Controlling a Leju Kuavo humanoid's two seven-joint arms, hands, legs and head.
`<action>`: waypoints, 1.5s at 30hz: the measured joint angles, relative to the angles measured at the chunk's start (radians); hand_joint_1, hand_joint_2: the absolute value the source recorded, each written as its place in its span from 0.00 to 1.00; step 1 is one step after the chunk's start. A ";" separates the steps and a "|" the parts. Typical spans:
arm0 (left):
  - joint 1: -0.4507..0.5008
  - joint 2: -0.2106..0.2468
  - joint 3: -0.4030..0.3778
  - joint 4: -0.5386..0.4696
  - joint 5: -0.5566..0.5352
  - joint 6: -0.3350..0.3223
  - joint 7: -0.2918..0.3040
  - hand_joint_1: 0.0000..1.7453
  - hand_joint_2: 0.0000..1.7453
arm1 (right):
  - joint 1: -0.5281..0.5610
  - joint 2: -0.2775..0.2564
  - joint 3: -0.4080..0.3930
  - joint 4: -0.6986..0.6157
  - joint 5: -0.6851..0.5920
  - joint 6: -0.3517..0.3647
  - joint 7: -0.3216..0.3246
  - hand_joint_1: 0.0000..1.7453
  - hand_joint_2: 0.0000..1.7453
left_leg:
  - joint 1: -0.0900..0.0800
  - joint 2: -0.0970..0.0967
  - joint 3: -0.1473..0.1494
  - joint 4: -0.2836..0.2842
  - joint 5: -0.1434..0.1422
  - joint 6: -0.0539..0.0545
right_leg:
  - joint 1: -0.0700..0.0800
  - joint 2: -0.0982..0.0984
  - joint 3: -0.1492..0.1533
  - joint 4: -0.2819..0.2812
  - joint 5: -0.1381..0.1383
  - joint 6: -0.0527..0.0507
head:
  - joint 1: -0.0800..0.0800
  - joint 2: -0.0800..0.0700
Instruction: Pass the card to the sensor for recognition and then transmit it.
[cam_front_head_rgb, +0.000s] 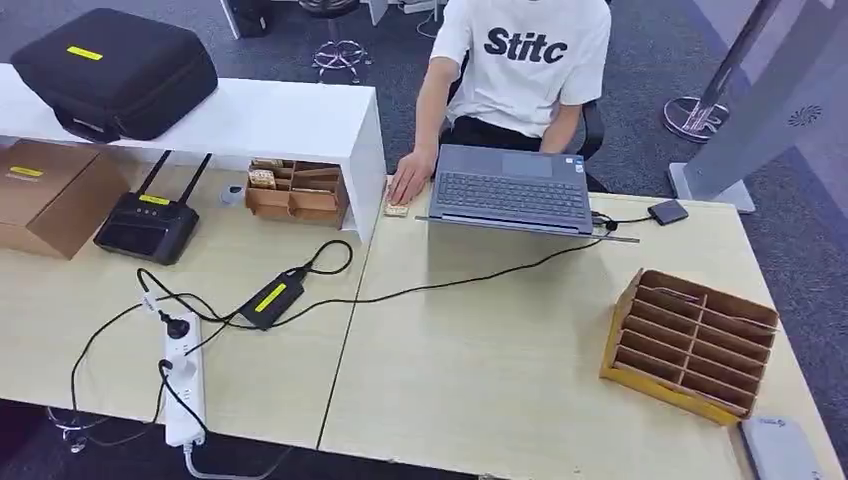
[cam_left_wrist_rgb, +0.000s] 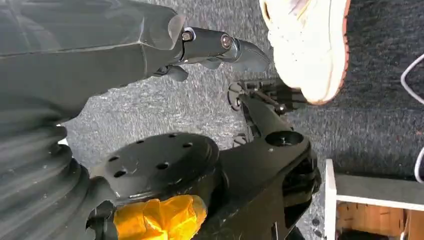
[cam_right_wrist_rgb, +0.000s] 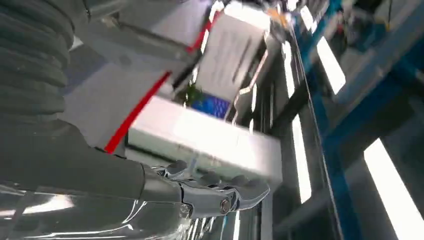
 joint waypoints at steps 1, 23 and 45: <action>-0.001 0.000 0.000 0.000 0.001 -0.006 -0.006 0.00 1.00 | 0.005 -0.019 0.068 0.001 0.041 -0.002 0.008 0.00 1.00 | 0.000 -0.001 0.000 0.000 0.000 0.000 | 0.000 -0.001 0.000 0.000 0.000 0.000 | 0.000 0.000; -0.004 0.023 -0.036 0.000 -0.021 -0.053 0.012 0.00 1.00 | -0.330 -0.382 1.036 0.365 0.771 -0.230 0.305 0.00 1.00 | 0.000 0.000 -0.001 0.000 0.005 -0.003 | 0.000 0.001 -0.002 0.002 0.003 -0.002 | 0.000 0.000; -0.030 0.056 -0.162 0.000 -0.079 -0.076 0.050 0.00 1.00 | -0.876 -0.204 1.295 1.106 1.168 -0.227 0.583 0.00 1.00 | 0.002 -0.002 -0.003 0.000 0.008 -0.005 | 0.002 -0.002 -0.004 0.003 0.004 -0.003 | 0.000 0.000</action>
